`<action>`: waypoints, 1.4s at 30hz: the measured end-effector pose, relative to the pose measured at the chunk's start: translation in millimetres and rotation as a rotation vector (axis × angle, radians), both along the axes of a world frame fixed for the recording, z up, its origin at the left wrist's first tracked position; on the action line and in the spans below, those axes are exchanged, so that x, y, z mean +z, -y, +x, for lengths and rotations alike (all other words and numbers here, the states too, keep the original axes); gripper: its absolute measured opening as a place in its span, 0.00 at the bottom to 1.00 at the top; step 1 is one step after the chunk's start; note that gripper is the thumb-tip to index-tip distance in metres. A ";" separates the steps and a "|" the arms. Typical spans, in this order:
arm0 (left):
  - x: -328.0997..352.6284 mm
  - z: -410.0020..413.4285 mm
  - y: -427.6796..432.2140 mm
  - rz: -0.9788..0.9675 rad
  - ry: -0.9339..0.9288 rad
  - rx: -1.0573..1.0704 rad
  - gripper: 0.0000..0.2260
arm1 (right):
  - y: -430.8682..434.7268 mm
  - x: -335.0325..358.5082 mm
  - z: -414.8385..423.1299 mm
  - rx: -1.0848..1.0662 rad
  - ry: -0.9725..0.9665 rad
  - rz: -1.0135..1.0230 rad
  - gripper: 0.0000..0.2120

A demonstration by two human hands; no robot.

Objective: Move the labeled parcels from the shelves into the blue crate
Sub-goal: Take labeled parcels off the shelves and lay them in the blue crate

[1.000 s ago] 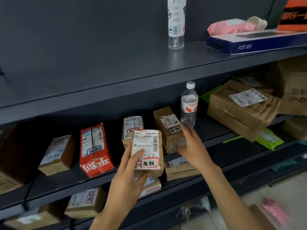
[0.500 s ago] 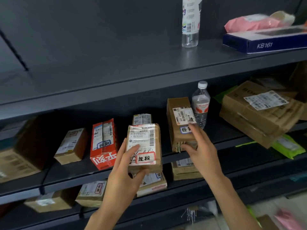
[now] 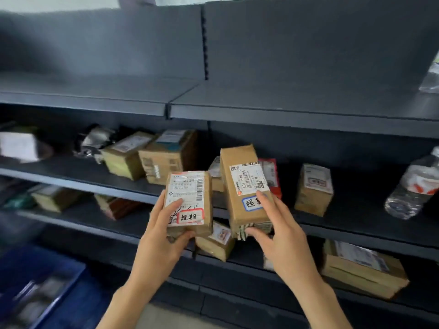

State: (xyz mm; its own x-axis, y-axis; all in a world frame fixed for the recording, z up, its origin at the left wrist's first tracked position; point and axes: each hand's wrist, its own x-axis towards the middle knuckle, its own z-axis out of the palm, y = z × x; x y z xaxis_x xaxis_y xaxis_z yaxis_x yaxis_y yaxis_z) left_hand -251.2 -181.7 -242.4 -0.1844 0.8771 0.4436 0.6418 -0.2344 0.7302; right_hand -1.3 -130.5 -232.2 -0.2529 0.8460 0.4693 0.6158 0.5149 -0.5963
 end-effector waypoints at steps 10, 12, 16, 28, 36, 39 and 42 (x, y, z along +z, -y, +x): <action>-40.4 -196.5 181.3 -0.039 0.030 0.521 0.39 | 90.5 -42.2 -270.5 0.521 0.082 -0.077 0.41; -50.1 -220.4 211.5 -0.055 0.046 0.585 0.37 | 110.8 -51.3 -309.9 0.629 0.084 -0.132 0.39; -66.8 -264.7 251.6 0.005 0.193 0.735 0.21 | 138.8 -67.7 -381.2 0.752 0.043 -0.283 0.32; -120.7 -404.0 250.5 -0.062 0.814 1.117 0.30 | 123.8 -143.7 -590.9 0.871 -0.157 -0.952 0.32; -163.5 -475.0 229.3 -0.097 0.976 1.245 0.29 | 101.1 -186.9 -685.5 0.842 -0.094 -1.170 0.20; -178.5 -499.6 225.3 -0.123 1.019 1.279 0.29 | 99.4 -210.0 -710.3 0.821 0.013 -1.222 0.23; -200.2 -531.3 230.6 -0.152 1.068 1.317 0.30 | 101.4 -231.5 -741.3 0.829 0.124 -1.283 0.23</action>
